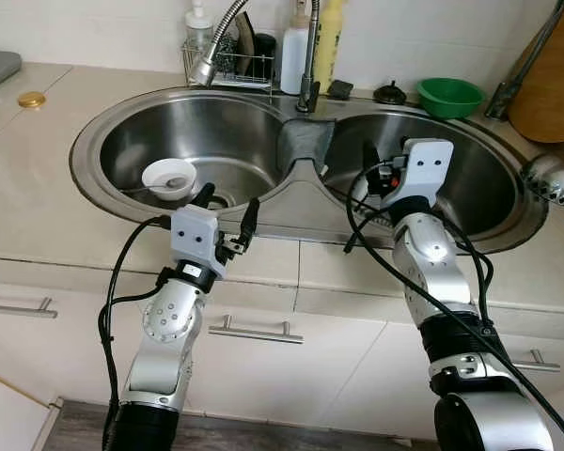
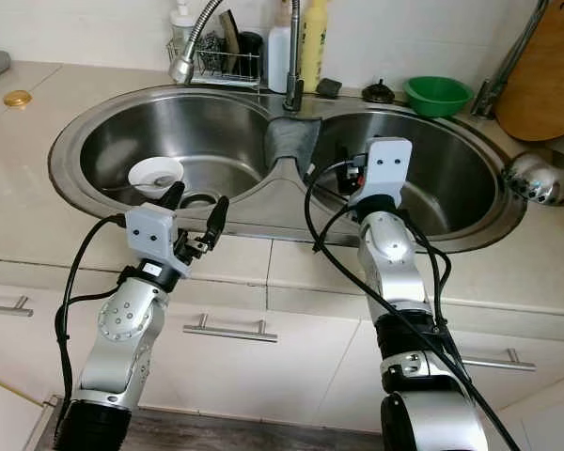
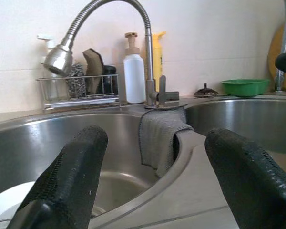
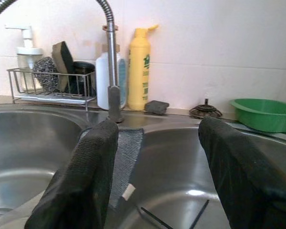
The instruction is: Kitchen organization
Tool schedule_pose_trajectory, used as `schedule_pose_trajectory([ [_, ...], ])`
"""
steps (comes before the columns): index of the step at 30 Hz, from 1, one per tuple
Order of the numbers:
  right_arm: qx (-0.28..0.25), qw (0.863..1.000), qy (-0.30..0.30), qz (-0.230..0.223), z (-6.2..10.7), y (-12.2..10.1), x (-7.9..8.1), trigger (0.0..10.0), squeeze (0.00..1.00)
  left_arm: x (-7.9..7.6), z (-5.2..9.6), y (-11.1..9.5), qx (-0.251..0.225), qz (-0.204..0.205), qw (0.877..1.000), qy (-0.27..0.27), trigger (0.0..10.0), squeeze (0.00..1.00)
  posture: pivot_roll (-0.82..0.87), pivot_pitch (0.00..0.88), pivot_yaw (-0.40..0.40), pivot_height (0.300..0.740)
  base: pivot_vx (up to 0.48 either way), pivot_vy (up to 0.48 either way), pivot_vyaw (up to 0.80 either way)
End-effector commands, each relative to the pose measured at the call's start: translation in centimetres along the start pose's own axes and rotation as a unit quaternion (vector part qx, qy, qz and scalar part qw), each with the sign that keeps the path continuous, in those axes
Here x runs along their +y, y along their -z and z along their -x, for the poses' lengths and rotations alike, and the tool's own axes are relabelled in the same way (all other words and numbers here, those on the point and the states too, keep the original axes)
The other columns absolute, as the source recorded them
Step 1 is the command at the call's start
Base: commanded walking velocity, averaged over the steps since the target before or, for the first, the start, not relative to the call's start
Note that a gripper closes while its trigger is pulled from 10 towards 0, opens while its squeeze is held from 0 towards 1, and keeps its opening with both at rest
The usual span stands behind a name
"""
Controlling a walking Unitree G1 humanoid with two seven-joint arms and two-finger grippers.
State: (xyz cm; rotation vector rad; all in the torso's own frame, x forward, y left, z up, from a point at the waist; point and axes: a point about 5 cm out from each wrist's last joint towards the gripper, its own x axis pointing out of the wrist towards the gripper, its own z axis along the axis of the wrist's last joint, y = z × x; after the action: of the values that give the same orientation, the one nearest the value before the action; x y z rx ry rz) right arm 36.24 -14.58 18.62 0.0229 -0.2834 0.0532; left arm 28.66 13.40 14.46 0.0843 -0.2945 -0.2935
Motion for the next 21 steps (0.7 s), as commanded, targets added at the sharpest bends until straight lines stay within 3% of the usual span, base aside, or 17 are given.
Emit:
schedule_pose_trajectory([
  [1,-0.021,1.0,0.002,0.001,-0.01,-0.77,-0.19,10.0,0.0,-0.03,-0.21,-0.25,-0.004,0.001,1.0,-0.001,10.0,0.0,0.01,0.0,-0.068,0.74,0.0,0.33,0.0],
  [21,-0.019,1.0,0.004,0.014,0.22,-0.51,-0.06,10.0,0.0,-0.14,-0.2,-0.29,-0.006,-0.002,1.0,0.001,10.0,0.0,0.01,0.0,-0.067,0.74,0.0,0.438,0.0],
])
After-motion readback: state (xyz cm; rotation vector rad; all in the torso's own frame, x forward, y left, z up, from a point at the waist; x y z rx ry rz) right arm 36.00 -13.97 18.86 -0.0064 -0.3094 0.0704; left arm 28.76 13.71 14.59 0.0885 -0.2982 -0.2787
